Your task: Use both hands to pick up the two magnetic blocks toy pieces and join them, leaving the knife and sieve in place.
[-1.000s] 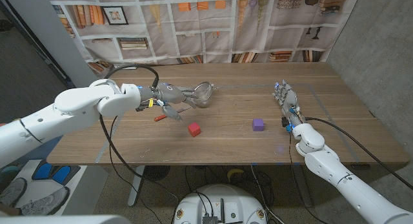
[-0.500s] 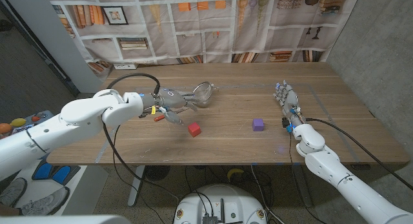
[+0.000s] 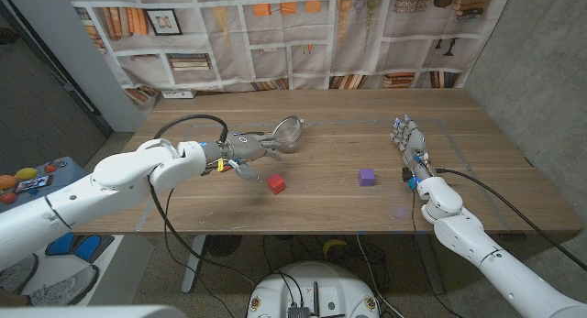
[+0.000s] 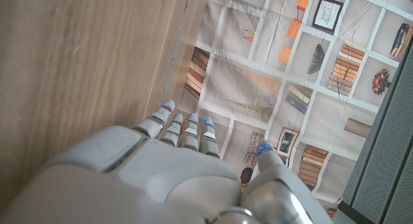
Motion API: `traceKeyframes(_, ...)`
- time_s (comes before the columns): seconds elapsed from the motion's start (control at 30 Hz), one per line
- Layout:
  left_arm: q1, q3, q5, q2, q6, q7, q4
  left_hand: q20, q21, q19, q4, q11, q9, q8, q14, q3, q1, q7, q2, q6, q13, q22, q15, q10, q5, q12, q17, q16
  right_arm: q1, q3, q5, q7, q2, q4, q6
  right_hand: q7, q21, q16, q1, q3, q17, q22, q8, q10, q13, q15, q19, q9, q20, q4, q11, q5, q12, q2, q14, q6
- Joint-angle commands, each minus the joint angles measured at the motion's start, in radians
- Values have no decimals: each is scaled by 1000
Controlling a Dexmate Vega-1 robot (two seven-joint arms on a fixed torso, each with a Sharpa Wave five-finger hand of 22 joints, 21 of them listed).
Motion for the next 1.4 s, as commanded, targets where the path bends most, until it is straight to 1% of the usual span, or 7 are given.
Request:
traceKeyframes(0.03, -16, 43, 16, -33, -10, 23, 33, -32, 5, 2, 0, -2, 2, 0, 2, -4, 10, 0, -4, -6, 4, 3, -13, -10, -3, 4, 2, 5, -6, 7, 5, -4, 2, 2, 5, -7, -2, 3, -2, -3, 0, 5, 5, -1, -1, -3, 12, 3, -21, -2, -2, 2, 0, 31, -2, 2)
traceKeyframes(0.3, -32, 72, 55, -38, -35, 32, 50, -31, 5, 1, 0, -2, 2, 3, 6, -7, 15, 0, -7, -5, 4, 3, -11, -9, -5, 6, 2, 7, -5, 10, 5, -1, 3, 8, 15, -8, -3, 3, -2, -4, -1, 5, 5, -1, -1, -3, 14, 3, -19, -2, -3, 2, -1, 34, -4, 3)
traceKeyframes(0.6, -20, 85, 94, -54, -10, 59, 54, -28, 7, 3, 0, -4, 2, 7, 16, -10, 22, 4, -10, -2, 4, 3, -9, -4, -6, 9, 2, 10, -9, 14, 6, -4, 0, 5, 13, -9, -4, 4, -2, -5, -1, 5, 5, -1, -1, -3, 15, 3, -19, -2, -3, 2, 0, 36, -3, 4)
traceKeyframes(0.7, -17, 92, 117, -59, -2, 72, 56, -27, 9, 9, 0, -5, 2, 9, 22, -11, 27, -1, -10, 1, 4, 3, -9, -2, -7, 10, 2, 11, -9, 15, 8, 0, 0, 7, 15, -9, -4, 4, -2, -6, -2, 5, 5, -1, -1, -3, 16, 3, -19, -2, -4, 2, 0, 36, -3, 4)
traceKeyframes(0.93, -9, 104, 156, -72, 22, 96, 61, -24, 12, 19, 0, -8, 3, 11, 39, -13, 36, -1, -11, 1, 4, 4, -8, 8, -7, 14, 2, 16, -8, 16, 11, 5, 4, 14, 23, -8, -4, 4, -2, -7, -2, 5, 5, -1, -1, -3, 18, 3, -19, -3, -5, 2, 0, 37, -3, 4)
traceKeyframes(1.07, -2, 108, 163, -81, 40, 109, 65, -20, 14, 25, 0, -14, 3, 14, 54, -15, 44, 1, -13, 4, 4, 4, -12, 19, -8, 18, 2, 19, -10, 16, 10, -1, 4, 11, 21, -9, -4, 5, -2, -7, -2, 5, 5, -1, -1, -3, 20, 3, -19, -3, -5, 2, 0, 38, -3, 5)
traceKeyframes(1.4, -7, 129, 174, -95, 42, 126, 83, -16, 16, 39, -1, -15, 3, 24, 72, -20, 61, 6, -14, 23, 4, 4, -18, 35, -8, 21, 2, 19, -15, 19, 9, -4, 5, 10, 27, -10, -4, 6, -2, -9, -3, 5, 5, 0, -1, -4, 23, 3, -17, -3, -5, 2, 0, 41, -3, 6)
